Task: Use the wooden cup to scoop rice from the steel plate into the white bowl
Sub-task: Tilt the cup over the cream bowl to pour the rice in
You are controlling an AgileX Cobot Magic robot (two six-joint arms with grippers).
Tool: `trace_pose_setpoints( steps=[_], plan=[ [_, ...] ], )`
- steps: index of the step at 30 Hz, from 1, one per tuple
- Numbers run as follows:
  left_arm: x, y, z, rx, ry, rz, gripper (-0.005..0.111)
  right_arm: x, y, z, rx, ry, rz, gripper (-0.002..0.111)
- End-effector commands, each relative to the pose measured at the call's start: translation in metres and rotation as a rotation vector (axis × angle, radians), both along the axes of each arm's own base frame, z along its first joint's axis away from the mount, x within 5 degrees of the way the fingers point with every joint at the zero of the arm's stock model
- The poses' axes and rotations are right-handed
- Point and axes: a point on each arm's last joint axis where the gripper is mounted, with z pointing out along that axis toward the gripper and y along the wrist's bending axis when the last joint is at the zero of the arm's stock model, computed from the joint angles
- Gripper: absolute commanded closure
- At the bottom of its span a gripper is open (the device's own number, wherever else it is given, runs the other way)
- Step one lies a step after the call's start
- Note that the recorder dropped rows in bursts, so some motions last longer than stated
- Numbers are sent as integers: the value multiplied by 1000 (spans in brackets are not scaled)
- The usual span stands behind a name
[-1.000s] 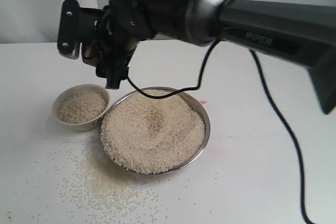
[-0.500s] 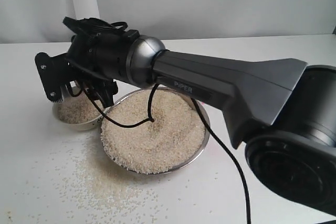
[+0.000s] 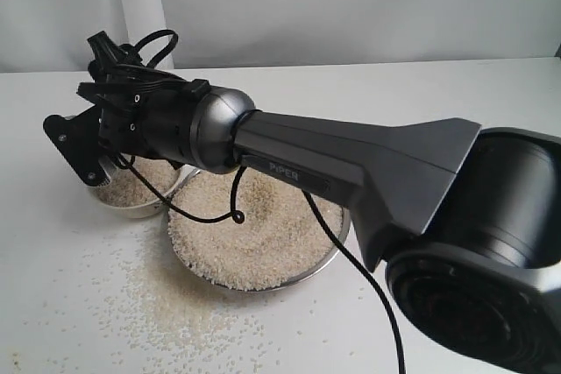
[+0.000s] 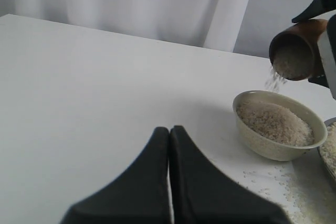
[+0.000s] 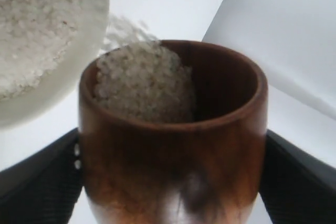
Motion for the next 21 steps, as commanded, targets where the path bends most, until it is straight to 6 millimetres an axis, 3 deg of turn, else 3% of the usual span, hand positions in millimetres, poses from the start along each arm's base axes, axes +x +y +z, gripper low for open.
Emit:
trace_pose_setpoints(
  steps=[1,21],
  plan=[
    [0,0,0,1,-2,-5,107,0,2,3,1,-20,8,108],
    [0,0,0,1,-2,-5,107,3,-6,2,-93,-62,-44,108]
  ],
)
